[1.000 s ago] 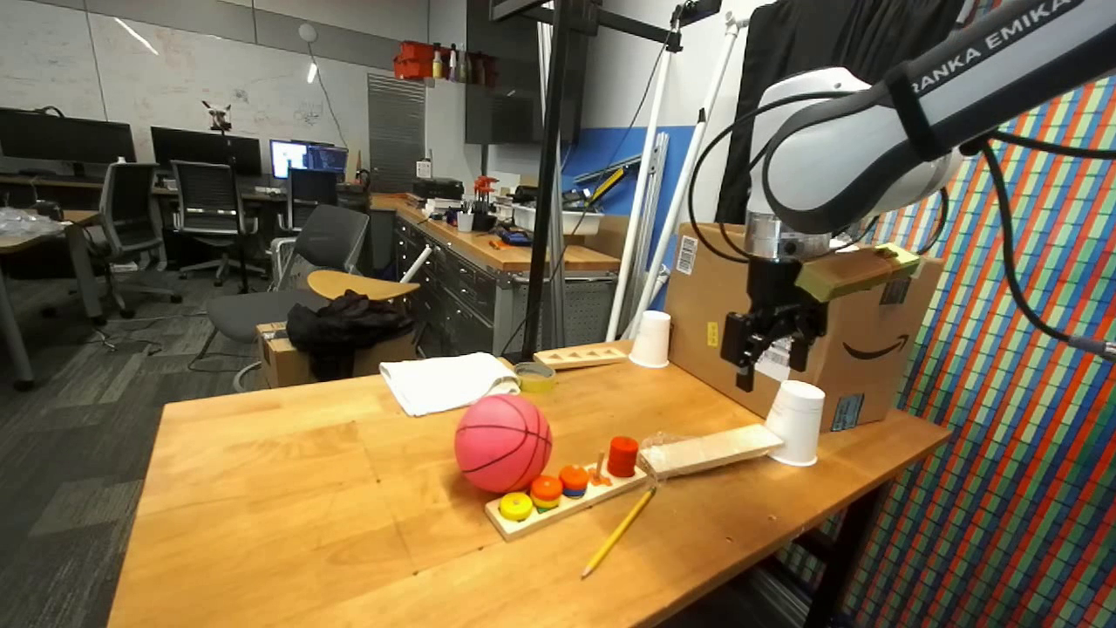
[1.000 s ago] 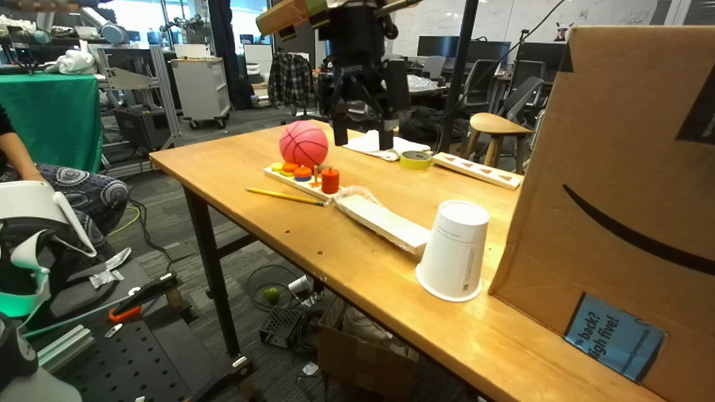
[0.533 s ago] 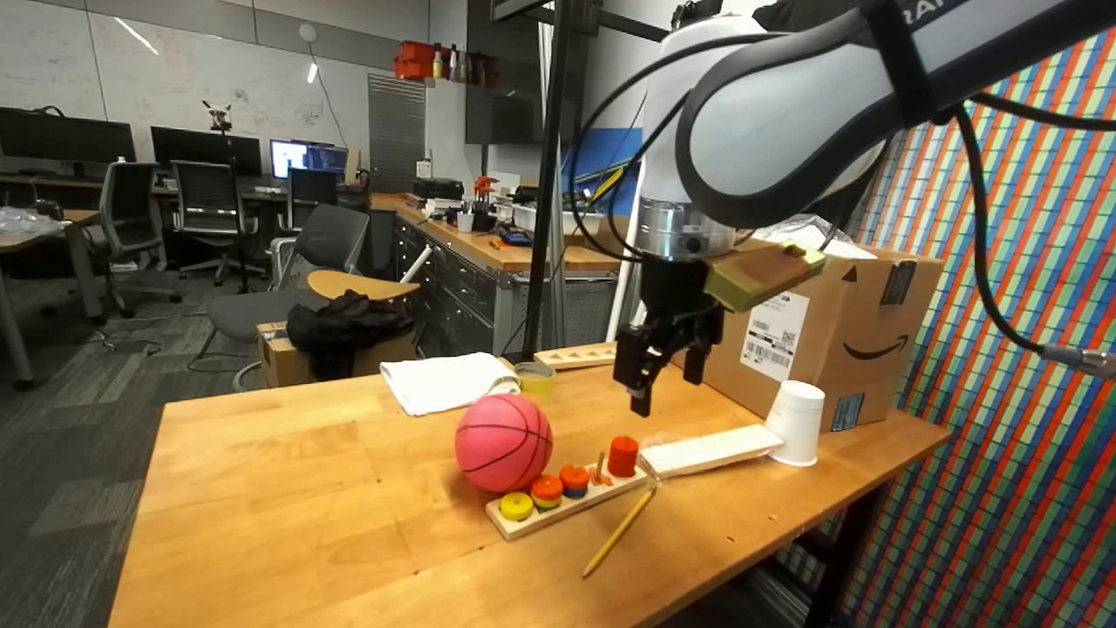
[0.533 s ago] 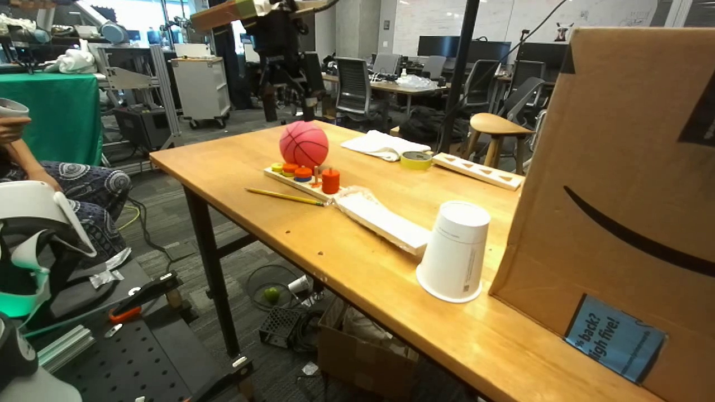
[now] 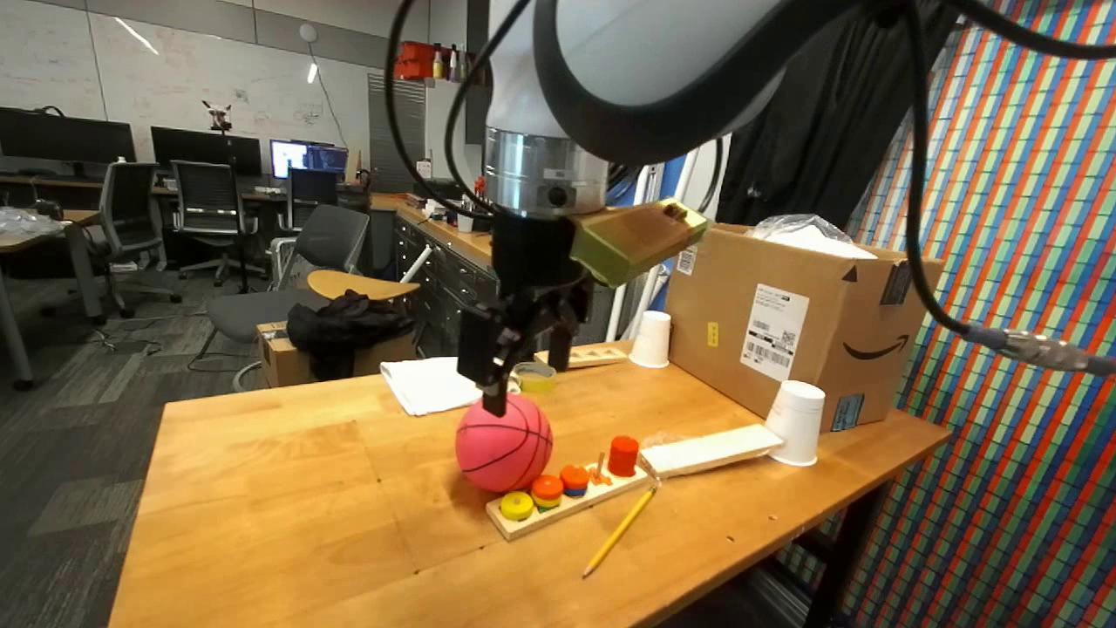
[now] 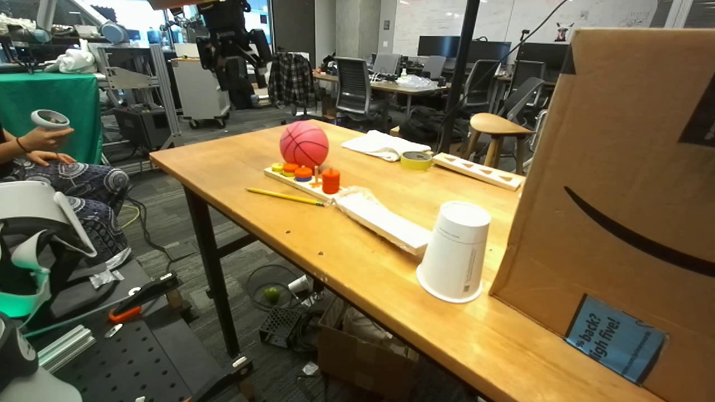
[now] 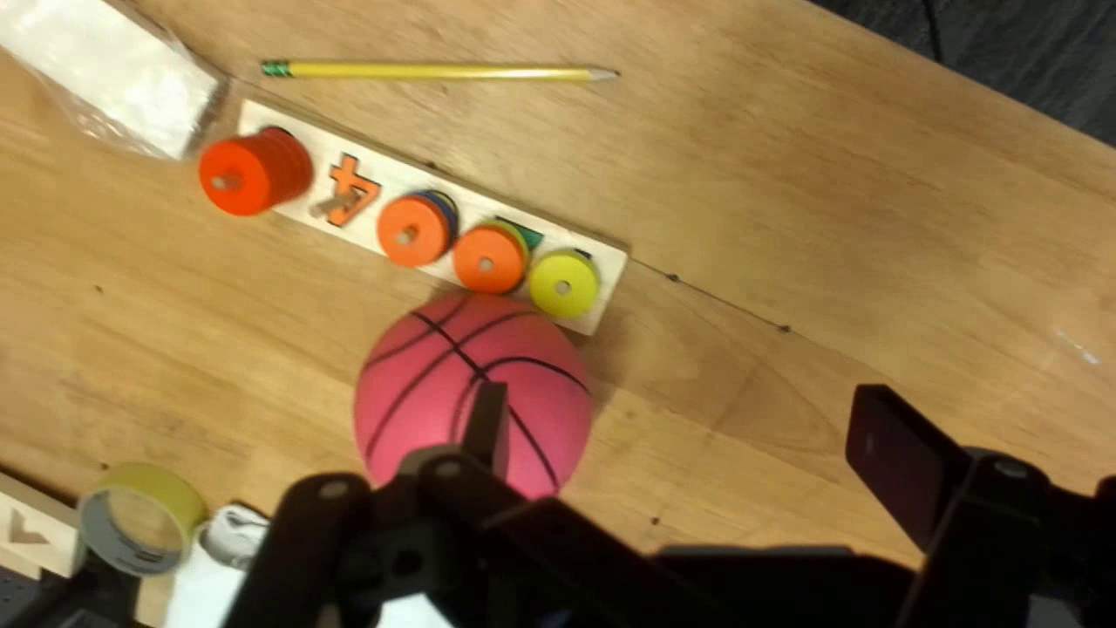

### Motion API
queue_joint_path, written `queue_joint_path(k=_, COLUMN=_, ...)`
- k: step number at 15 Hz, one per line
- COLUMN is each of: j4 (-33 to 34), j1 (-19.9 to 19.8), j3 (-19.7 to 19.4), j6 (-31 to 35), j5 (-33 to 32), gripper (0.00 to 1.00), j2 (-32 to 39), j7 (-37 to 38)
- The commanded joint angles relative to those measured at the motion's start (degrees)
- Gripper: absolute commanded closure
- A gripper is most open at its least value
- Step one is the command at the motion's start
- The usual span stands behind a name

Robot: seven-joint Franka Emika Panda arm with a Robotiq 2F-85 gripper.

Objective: Move the ball

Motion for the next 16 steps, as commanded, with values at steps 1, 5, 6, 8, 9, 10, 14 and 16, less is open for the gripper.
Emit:
queue_joint_path(k=1, j4=7.7, j1=1.9, j3=0.9, j6=1.3, j5=2.0, gripper=0.00, j2=7.4, j7=-3.1)
queue_joint_path(k=5, j4=13.3, j1=2.8, j3=0.8, j6=2.0, j5=2.1, gripper=0.00, j2=13.6, j7=-5.3)
queue_joint_path(k=6, j4=14.8, j1=2.8, j3=0.6, j6=1.8, j5=1.8, gripper=0.00, j2=15.4, j7=-5.5)
queue_joint_path(k=8, j4=17.2, j1=2.7, j3=0.2, j6=1.0, j5=2.0, gripper=0.00, j2=18.3, j7=-5.9)
queue_joint_path(k=9, j4=18.5, j1=2.7, j3=0.0, j6=0.7, j5=1.9, gripper=0.00, j2=20.2, j7=-5.8)
queue_joint_path(k=10, j4=19.0, j1=2.8, j3=-0.3, j6=0.0, j5=1.6, gripper=0.00, j2=21.0, j7=-5.7)
queue_joint_path(k=14, j4=21.2, j1=2.5, j3=-1.1, j6=-1.4, j5=3.0, gripper=0.00, j2=24.4, j7=-6.6)
queue_joint_path(k=16, j4=22.4, j1=2.3, j3=-1.5, j6=-2.7, j5=3.6, gripper=0.00, j2=25.9, j7=-6.8)
